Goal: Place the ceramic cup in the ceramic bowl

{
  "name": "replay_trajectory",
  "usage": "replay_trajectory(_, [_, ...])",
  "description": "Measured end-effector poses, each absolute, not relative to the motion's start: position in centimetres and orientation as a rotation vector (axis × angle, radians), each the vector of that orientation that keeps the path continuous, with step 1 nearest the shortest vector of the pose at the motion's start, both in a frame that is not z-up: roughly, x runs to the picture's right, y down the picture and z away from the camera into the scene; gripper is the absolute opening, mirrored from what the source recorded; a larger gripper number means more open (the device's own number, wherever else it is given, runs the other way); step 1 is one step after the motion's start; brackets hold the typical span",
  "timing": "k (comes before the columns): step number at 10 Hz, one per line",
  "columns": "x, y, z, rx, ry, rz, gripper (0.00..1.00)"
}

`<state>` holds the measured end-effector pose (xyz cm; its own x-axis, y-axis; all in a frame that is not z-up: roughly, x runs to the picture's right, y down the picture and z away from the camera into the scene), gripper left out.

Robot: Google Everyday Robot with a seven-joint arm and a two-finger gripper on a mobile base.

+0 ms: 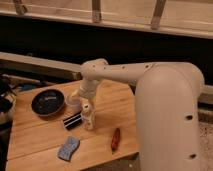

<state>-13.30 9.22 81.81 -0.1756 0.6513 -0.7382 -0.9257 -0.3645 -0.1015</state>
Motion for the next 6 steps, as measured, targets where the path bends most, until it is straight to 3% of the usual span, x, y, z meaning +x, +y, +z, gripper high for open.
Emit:
replay_trajectory(3, [-14.9, 10.8, 84.4, -0.821, 0.502, 1.774, 0.78])
replay_trajectory(6, [-13.3, 10.6, 84.2, -0.818, 0.502, 1.804, 0.53])
